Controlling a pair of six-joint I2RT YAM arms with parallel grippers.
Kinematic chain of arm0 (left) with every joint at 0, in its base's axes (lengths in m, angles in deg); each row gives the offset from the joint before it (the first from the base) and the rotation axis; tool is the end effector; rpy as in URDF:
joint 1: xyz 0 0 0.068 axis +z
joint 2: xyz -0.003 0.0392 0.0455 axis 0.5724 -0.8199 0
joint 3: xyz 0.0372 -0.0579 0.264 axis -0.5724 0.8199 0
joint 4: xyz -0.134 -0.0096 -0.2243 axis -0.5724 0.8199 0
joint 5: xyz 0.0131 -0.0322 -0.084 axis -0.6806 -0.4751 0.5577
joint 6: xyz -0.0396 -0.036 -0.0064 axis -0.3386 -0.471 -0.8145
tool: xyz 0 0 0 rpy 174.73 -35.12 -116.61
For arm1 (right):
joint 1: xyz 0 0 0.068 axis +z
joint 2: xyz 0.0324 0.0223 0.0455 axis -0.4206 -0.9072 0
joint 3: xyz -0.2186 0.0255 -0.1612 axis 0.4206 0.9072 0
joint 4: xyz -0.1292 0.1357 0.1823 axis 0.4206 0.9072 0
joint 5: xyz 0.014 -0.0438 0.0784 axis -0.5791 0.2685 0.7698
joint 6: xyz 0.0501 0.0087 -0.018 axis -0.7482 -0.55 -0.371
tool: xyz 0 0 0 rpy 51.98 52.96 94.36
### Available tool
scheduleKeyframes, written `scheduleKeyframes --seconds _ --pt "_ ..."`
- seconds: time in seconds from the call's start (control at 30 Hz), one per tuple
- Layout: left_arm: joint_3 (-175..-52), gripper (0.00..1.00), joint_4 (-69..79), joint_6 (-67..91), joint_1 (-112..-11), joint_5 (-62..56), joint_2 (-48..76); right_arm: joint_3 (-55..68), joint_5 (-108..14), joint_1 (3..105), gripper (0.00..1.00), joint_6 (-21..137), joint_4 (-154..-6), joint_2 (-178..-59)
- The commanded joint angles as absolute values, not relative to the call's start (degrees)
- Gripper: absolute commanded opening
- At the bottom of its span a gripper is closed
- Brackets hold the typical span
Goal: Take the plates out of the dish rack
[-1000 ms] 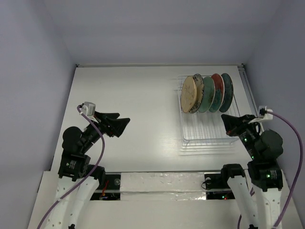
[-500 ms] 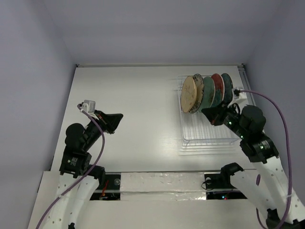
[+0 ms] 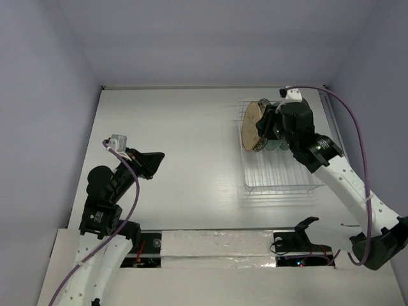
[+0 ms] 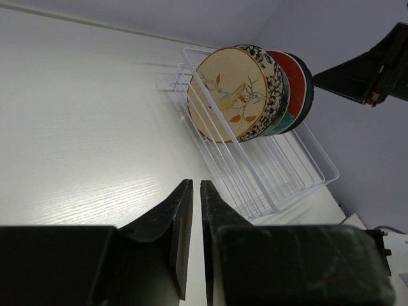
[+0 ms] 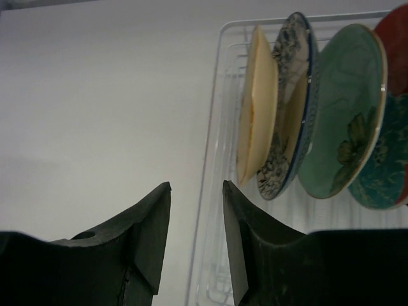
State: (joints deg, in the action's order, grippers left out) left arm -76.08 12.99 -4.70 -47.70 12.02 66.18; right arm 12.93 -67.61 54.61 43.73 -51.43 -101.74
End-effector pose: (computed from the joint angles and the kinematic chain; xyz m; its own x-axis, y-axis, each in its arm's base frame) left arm 0.1063 -0.0384 0.3344 -0.1950 -0.4001 -0.8955 0.5586 0.7052 -0.4367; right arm 0.2148 0.1133 0.3898 -0.4325 0.1551 -0.8882 -0.1574 0.9570 0.2438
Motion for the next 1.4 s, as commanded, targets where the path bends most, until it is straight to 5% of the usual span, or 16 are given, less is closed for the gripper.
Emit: scheduleKeyframes --seconds 0.0,0.2,0.7,0.9,1.13,1.37 --pt "-75.9 0.09 10.9 -4.9 -47.8 12.1 67.4 9.2 -77.4 55.1 0.45 46.4 -50.3 -102.7" --pt "-75.8 0.15 10.7 -5.1 -47.8 12.4 67.5 5.9 -89.5 54.5 0.43 47.0 -47.5 -109.4" --pt "-75.8 0.22 10.7 -4.9 -47.8 12.1 68.1 0.6 -84.7 46.5 0.45 50.6 -50.1 -124.0" --pt "-75.9 0.24 10.7 -4.9 -47.8 12.0 68.2 -1.0 -85.0 46.5 0.34 50.8 -51.1 -128.6" --pt "-75.9 0.26 10.6 -5.0 -47.8 12.1 68.4 -3.1 -88.6 46.5 0.00 51.7 -49.8 -125.6" --pt "-75.7 0.29 10.4 -5.0 -47.8 12.5 68.8 -10.7 -92.9 46.5 0.00 54.9 -45.4 -120.8"
